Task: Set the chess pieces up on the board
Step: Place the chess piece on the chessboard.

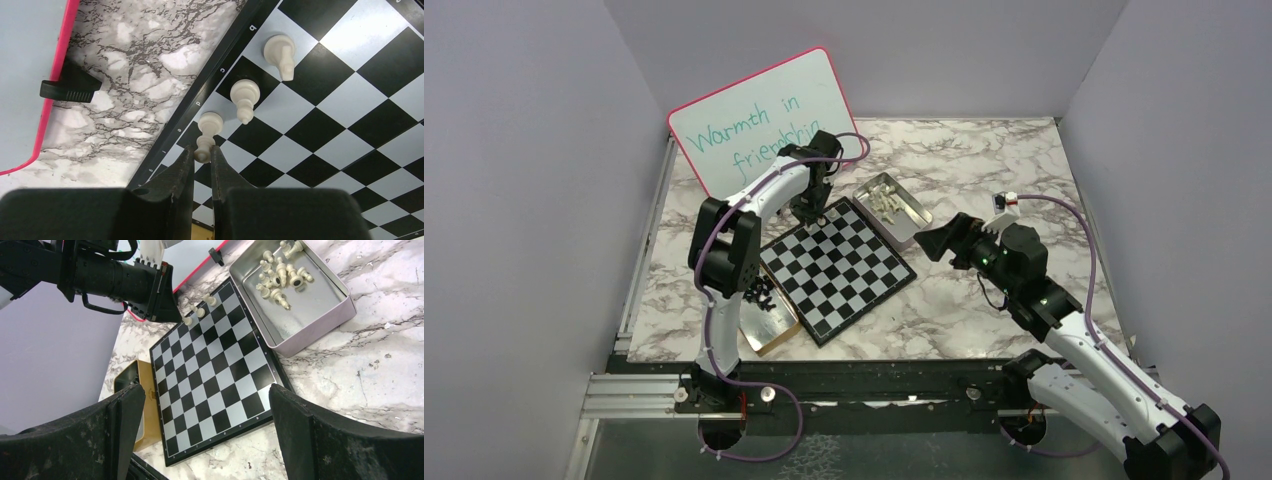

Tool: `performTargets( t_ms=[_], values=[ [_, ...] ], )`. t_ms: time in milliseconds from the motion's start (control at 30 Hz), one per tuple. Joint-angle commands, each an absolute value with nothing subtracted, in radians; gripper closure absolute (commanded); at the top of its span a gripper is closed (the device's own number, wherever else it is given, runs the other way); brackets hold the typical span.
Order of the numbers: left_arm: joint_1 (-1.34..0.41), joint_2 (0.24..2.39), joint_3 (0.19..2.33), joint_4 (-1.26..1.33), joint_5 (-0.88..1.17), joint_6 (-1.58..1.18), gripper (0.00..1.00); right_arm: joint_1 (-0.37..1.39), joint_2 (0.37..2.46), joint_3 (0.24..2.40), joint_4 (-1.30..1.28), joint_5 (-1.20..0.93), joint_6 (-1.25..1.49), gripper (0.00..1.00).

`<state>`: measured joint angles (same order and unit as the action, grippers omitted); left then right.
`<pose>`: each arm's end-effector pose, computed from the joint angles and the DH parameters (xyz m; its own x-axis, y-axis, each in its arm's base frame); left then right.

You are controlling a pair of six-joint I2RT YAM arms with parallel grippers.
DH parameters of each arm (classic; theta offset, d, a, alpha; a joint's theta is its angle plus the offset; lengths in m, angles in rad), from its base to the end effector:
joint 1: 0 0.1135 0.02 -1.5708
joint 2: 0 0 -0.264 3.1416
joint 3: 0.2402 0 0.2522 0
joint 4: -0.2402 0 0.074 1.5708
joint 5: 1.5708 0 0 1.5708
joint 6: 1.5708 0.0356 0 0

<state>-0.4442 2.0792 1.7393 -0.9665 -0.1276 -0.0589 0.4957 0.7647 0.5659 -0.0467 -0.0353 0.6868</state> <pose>0.3884 -0.1798 0.2135 -0.8934 0.3605 -0.2681 0.3442 0.9327 0.1072 0.1646 0.0904 0.2801 -0.4858 0.4577 -0.7446 -0.2553 0.7405 0.6217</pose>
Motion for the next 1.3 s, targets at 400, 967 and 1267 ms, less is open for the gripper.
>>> performTargets(
  t_ms=[400, 967, 1267],
  values=[
    [-0.439, 2.100, 1.762, -0.960, -0.092, -0.056, 0.85, 0.492, 0.758, 0.552, -0.024, -0.008, 0.672, 0.00],
    [-0.449, 2.098, 1.772, -0.957, -0.080, -0.054, 0.85, 0.492, 0.768, 0.546, -0.012, -0.013, 0.676, 0.00],
    [-0.451, 2.098, 1.770, -0.953, -0.093, -0.053, 0.85, 0.492, 0.773, 0.546, -0.009, -0.018, 0.676, 0.00]
  ],
)
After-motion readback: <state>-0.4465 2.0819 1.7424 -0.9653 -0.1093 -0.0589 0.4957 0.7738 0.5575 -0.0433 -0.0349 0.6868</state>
